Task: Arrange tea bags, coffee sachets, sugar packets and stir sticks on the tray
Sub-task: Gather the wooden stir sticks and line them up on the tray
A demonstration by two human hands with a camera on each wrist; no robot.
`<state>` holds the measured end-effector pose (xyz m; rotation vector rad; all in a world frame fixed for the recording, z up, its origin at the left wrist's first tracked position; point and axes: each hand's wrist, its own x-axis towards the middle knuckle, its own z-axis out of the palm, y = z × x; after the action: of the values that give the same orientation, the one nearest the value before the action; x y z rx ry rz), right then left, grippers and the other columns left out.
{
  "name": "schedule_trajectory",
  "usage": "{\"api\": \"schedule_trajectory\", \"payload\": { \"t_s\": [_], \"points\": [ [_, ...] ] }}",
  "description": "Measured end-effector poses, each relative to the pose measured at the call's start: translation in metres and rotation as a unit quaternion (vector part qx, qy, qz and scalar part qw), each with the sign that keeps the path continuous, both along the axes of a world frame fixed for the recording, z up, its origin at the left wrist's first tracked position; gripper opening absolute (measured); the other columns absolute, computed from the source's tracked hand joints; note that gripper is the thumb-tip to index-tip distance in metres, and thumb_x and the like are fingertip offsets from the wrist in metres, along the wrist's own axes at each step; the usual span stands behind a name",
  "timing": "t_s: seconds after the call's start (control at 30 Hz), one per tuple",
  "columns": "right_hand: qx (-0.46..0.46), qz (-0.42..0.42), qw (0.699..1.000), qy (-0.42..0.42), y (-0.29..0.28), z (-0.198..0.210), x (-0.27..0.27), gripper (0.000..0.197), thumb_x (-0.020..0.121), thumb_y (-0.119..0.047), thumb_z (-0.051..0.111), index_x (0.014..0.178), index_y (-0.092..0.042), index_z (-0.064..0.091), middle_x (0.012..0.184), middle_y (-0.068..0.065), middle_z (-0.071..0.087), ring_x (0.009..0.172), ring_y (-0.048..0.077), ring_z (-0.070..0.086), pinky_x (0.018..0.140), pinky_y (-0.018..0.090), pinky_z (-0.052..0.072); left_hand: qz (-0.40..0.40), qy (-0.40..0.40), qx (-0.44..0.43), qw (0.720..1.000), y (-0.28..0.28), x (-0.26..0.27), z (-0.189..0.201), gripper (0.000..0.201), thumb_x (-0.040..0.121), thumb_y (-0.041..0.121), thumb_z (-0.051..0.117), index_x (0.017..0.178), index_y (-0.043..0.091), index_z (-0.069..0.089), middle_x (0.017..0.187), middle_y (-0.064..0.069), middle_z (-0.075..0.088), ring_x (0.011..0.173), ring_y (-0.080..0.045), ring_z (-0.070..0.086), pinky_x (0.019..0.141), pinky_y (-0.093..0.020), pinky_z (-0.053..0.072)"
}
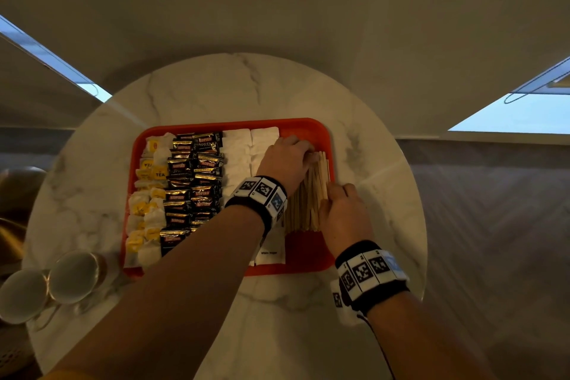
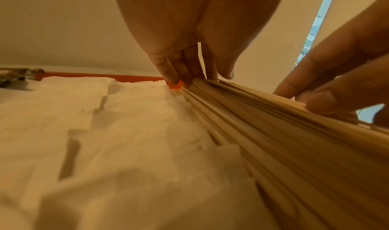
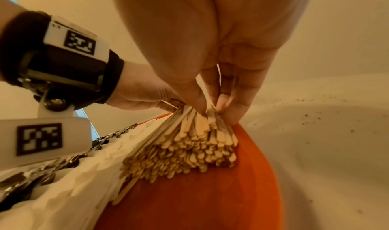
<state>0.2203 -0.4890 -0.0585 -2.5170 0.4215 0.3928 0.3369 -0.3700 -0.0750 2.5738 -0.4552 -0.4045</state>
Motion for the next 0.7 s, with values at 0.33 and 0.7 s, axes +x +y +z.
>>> {"api": "schedule_trajectory", "payload": {
  "t_s": [0.33, 0.7],
  "points": [
    [-0.017, 0.006, 1.0, 0.007, 0.0, 0.0, -0.006, 0.037, 0.1, -0.022, 0.049, 0.135, -0.011, 0.053, 0.123, 0.009, 0.052, 0.106, 0.026, 0.055, 0.086, 0.036, 0.049, 0.012, 0.001, -0.038, 0.999, 0.005, -0.012, -0.002, 0.035, 0.103, 0.034, 0.053, 0.13, 0.014, 0.064, 0.125, -0.01, 0.06, 0.119, -0.028, 0.051, 0.101, -0.044, 0.046],
    [-0.033, 0.035, 0.999, 0.021, -0.007, 0.007, -0.003, 0.034, 0.101, -0.02, 0.046, 0.133, -0.011, 0.054, 0.125, 0.011, 0.05, 0.109, 0.029, 0.053, 0.089, 0.038, 0.048, 0.087, 0.03, -0.065, 0.994, 0.076, -0.098, 0.027, 0.031, 0.105, 0.034, 0.05, 0.13, 0.022, 0.061, 0.126, 0.002, 0.059, 0.118, -0.015, 0.05, 0.102, -0.034, 0.047]
  ]
}}
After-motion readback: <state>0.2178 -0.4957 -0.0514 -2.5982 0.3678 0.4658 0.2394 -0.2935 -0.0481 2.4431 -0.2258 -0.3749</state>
